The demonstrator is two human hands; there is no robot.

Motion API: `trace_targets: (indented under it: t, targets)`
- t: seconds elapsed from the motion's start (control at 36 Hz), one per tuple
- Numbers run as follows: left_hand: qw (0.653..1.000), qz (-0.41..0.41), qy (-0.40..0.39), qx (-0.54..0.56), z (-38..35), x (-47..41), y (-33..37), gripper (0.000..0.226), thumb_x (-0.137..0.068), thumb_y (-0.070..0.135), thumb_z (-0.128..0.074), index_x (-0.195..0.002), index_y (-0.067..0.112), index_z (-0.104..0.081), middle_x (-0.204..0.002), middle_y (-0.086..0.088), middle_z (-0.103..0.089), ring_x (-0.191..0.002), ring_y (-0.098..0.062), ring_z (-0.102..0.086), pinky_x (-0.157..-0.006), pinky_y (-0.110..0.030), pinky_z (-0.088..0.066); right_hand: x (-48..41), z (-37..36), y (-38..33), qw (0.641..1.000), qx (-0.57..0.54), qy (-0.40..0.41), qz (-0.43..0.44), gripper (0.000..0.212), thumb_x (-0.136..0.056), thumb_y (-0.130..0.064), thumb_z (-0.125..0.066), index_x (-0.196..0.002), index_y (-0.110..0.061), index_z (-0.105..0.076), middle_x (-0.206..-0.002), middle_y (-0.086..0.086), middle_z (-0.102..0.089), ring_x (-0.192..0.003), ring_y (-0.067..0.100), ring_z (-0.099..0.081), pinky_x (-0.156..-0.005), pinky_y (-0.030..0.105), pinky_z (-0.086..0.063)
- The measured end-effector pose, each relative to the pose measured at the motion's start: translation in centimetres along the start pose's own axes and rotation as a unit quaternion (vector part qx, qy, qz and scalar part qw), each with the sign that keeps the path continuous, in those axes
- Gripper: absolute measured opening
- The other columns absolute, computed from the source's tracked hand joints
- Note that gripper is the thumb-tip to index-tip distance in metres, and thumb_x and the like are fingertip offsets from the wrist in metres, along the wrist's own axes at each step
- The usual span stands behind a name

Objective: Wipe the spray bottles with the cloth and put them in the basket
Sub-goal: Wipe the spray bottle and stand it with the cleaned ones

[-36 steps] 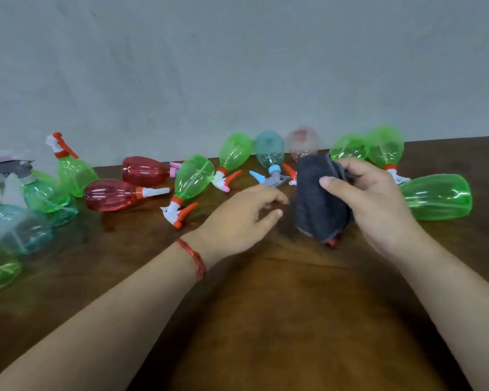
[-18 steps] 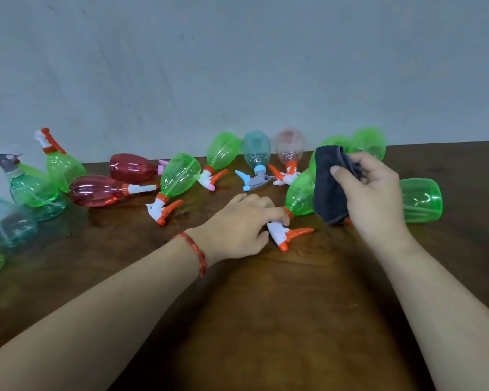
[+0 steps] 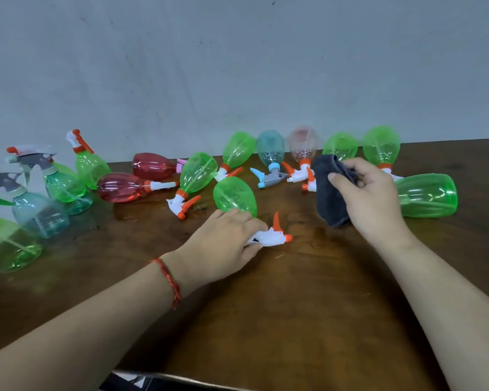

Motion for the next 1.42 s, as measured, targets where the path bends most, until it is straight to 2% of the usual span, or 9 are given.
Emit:
trace_targets:
  t: [0.22,0.42,0.64,0.75,0.83,0.92,1.0,1.28,1.42]
  targets:
    - [0.993,-0.018,0.091,0.07,4.5,-0.5,-1.8,0.032,-0.098,0.026,-0.059,-0.13,0.027,-0.063,-0.119,0.008,-0.064,-0.112,-0.017,-0.058,-0.1,-0.046,-0.05,0.7,-0.8,-0.2,1.0,0.008,-0.024,-0.009,0.019,-0.099,-0.017,-0.07,-0.098,-0.035,-0.074,-0.088,-0.015,-0.075,-0.083,0.007,-0.069,-0.073,0.029,-0.05]
    - [0.984,-0.07,-0.106,-0.126,3.7,-3.5,-3.9,0.083,-0.085,0.051,-0.078,-0.158,0.035,-0.042,-0.165,0.003,-0.037,-0.161,-0.024,-0.021,-0.129,-0.056,-0.02,1.0,-1.4,-0.2,0.999,0.02,-0.041,-0.018,0.02,-0.099,-0.016,-0.07,-0.098,-0.036,-0.074,-0.092,-0.015,-0.076,-0.088,0.009,-0.071,-0.074,0.031,-0.052]
    - [0.925,-0.1,-0.184,-0.316,2.0,-5.7,-4.0,0.078,-0.082,0.038,-0.069,-0.152,0.036,-0.036,-0.14,0.001,-0.05,-0.128,-0.025,-0.051,-0.114,-0.051,-0.037,1.2,-1.7,0.1,0.997,0.053,-0.059,-0.017,0.015,-0.097,-0.019,-0.071,-0.098,-0.034,-0.074,-0.09,-0.012,-0.075,-0.087,0.013,-0.07,-0.075,0.033,-0.052]
    - [0.959,-0.065,-0.152,-0.228,2.7,-6.3,-4.8,0.073,-0.081,0.047,-0.075,-0.146,0.034,-0.044,-0.129,0.002,-0.053,-0.115,-0.025,-0.056,-0.099,-0.044,-0.049,1.2,-1.8,0.1,0.996,0.068,-0.062,-0.013,0.013,-0.096,-0.02,-0.072,-0.097,-0.033,-0.074,-0.091,-0.008,-0.075,-0.088,0.019,-0.07,-0.08,0.046,-0.057]
    - [0.996,0.046,-0.079,-0.012,3.8,-5.8,-6.3,0.077,-0.075,0.053,-0.088,-0.141,0.035,-0.052,-0.124,0.009,-0.06,-0.114,-0.02,-0.062,-0.094,-0.038,-0.051,1.2,-1.7,-0.3,0.997,0.064,-0.053,-0.002,0.012,-0.096,-0.019,-0.072,-0.098,-0.031,-0.074,-0.09,-0.008,-0.075,-0.088,0.02,-0.07,-0.082,0.048,-0.056]
    - [0.943,0.156,-0.02,0.294,3.3,-4.3,-6.8,0.067,-0.075,0.047,-0.096,-0.13,0.038,-0.06,-0.113,0.016,-0.073,-0.104,-0.005,-0.071,-0.095,-0.03,-0.056,1.3,-1.7,-0.9,0.998,0.04,-0.04,0.001,0.017,-0.097,-0.017,-0.072,-0.104,-0.032,-0.074,-0.095,-0.011,-0.076,-0.093,0.017,-0.071,-0.084,0.043,-0.057]
    - [0.868,0.193,0.055,0.454,1.0,-2.9,-6.0,0.063,-0.075,0.036,-0.099,-0.128,0.036,-0.064,-0.115,0.014,-0.079,-0.106,-0.006,-0.076,-0.103,-0.041,-0.06,1.7,-2.0,-1.4,0.998,0.039,-0.044,0.014,0.021,-0.098,-0.014,-0.071,-0.108,-0.033,-0.074,-0.098,-0.017,-0.076,-0.094,0.008,-0.071,-0.082,0.033,-0.056]
    - [0.883,0.161,0.139,0.418,-1.8,-1.4,-4.0,0.104,-0.068,0.057,-0.098,-0.153,0.04,-0.04,-0.148,0.016,-0.057,-0.139,-0.001,-0.055,-0.119,-0.039,-0.047,2.4,-3.1,-1.1,0.994,0.071,-0.079,0.027,0.028,-0.097,-0.012,-0.073,-0.102,-0.04,-0.074,-0.099,-0.014,-0.077,-0.094,0.01,-0.072,-0.089,0.048,-0.059]
    - [0.915,0.058,0.22,0.334,-0.6,0.3,-4.5,0.094,-0.075,0.033,-0.099,-0.149,0.018,-0.043,-0.16,-0.002,-0.046,-0.154,-0.019,-0.042,-0.125,-0.051,-0.039,2.5,-3.3,-0.9,0.994,0.069,-0.085,0.017,0.028,-0.097,-0.013,-0.073,-0.104,-0.04,-0.074,-0.099,-0.014,-0.077,-0.095,0.012,-0.073,-0.087,0.051,-0.06]
Point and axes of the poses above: each hand's wrist, its own x-axis away from the middle knuckle, its own z-axis out of the back of the hand, y = z × x, the point moved 6 cm from there along -x, towards the middle knuckle
